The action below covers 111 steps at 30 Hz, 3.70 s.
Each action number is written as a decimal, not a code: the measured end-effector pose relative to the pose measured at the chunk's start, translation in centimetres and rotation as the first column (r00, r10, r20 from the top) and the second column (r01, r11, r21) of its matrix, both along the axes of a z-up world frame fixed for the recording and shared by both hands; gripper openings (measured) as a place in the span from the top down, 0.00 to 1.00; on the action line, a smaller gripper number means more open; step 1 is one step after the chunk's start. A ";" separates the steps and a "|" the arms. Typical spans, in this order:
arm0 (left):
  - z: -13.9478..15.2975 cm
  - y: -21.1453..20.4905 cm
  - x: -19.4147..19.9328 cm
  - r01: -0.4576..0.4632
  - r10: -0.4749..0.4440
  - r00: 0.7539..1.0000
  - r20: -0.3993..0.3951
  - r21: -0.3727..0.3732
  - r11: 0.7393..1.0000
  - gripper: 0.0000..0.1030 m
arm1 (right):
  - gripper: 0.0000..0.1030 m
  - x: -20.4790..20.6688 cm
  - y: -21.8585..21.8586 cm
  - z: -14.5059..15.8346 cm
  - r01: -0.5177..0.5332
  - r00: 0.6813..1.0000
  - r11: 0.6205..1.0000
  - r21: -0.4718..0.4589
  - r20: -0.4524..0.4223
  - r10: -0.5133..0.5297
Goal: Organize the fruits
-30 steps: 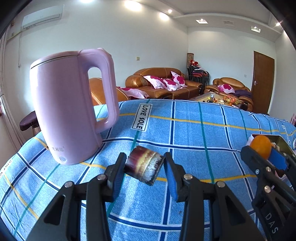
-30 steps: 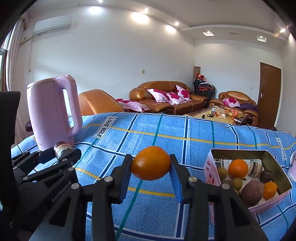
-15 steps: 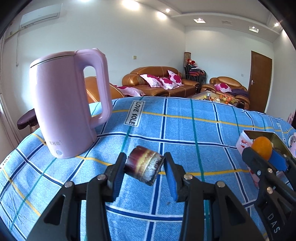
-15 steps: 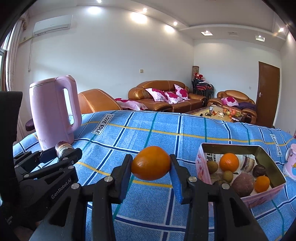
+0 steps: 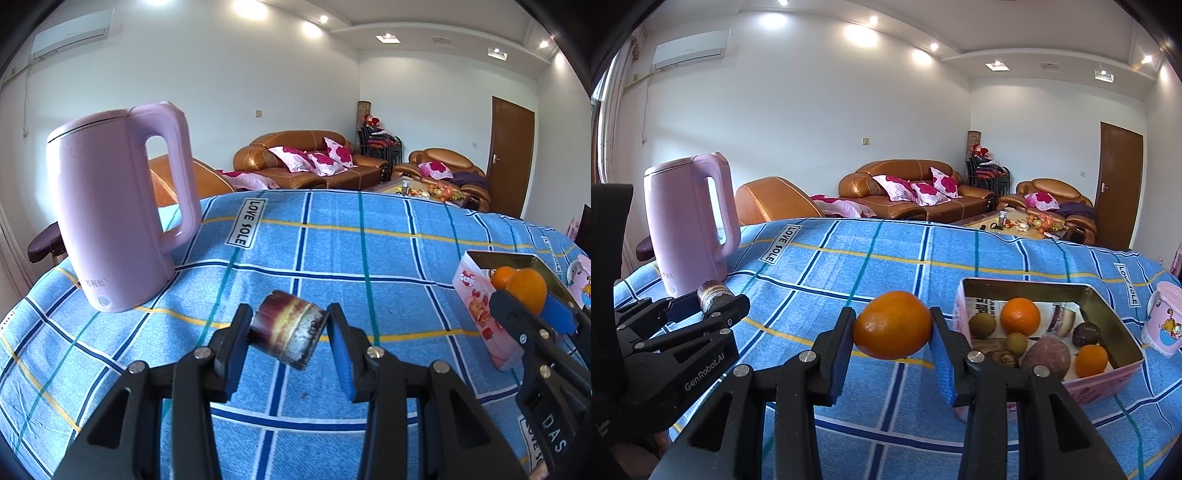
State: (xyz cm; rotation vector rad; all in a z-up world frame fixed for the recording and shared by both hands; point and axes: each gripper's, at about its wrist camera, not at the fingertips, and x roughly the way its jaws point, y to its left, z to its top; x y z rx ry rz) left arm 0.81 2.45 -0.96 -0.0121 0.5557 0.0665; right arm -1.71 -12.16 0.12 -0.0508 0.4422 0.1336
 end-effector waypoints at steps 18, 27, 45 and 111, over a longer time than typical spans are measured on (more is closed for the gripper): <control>-0.1 -4.1 -0.3 0.065 -0.065 0.998 -0.010 -0.002 0.998 0.59 | 0.59 -0.3 -4.3 0.2 0.051 0.999 0.998 -0.029 0.013 -0.051; -0.1 -7.5 -0.6 0.136 -0.136 0.991 -0.019 -0.019 0.991 0.59 | 0.59 -0.5 -8.7 0.2 0.121 0.993 0.992 -0.041 0.020 -0.121; 1.0 -16.3 0.0 0.298 -0.299 0.954 -0.010 -0.032 0.954 0.59 | 0.60 0.0 -18.6 0.2 0.326 0.945 0.943 -0.068 0.001 -0.327; -0.4 -21.3 6.2 0.290 -0.297 0.950 -0.092 -0.085 0.953 0.30 | 0.43 7.2 -22.7 -0.6 0.128 0.988 0.934 0.332 -0.122 -0.092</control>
